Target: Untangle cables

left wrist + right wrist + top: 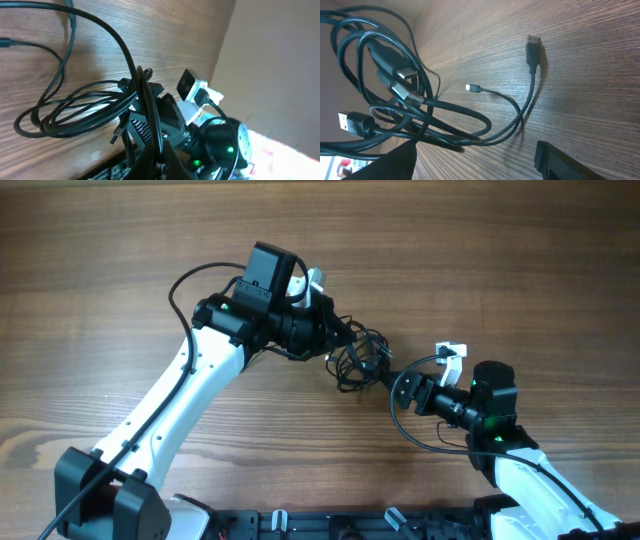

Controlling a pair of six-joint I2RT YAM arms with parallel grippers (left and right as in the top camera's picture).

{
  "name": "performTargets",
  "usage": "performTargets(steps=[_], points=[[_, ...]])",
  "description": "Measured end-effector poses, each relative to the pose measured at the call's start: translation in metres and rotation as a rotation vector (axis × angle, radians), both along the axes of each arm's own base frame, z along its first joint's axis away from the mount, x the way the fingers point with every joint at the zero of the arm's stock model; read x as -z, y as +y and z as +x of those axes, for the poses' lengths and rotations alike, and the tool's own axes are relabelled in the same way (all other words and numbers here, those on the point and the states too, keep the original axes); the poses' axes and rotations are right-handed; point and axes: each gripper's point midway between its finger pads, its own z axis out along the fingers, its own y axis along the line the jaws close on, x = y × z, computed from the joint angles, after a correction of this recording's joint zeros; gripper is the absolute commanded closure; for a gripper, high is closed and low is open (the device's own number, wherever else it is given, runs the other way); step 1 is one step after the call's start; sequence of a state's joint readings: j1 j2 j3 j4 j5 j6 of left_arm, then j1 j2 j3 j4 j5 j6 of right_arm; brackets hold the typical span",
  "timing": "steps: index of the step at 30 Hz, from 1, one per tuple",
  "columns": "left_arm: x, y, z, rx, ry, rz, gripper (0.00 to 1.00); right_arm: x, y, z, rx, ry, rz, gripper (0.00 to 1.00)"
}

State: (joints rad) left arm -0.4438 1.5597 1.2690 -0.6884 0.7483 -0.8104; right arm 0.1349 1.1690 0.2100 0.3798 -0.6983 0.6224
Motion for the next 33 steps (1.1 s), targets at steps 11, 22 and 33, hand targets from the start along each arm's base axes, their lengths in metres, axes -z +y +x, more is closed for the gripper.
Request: performTargets(steps=[11, 22, 33], points=[[0.009, 0.009, 0.011, -0.249, 0.196, 0.042, 0.96, 0.0, 0.0, 0.0, 0.0, 0.001, 0.0, 0.22], [0.011, 0.007, 0.01, -0.418, 0.391, 0.023, 0.96, 0.0, 0.0, 0.0, 0.002, 0.001, -0.002, 0.33], [0.008, -0.014, -0.012, -0.354, 0.436, 0.018, 0.96, 0.01, -0.022, 0.017, 0.2, 0.069, -0.024, 0.96]])
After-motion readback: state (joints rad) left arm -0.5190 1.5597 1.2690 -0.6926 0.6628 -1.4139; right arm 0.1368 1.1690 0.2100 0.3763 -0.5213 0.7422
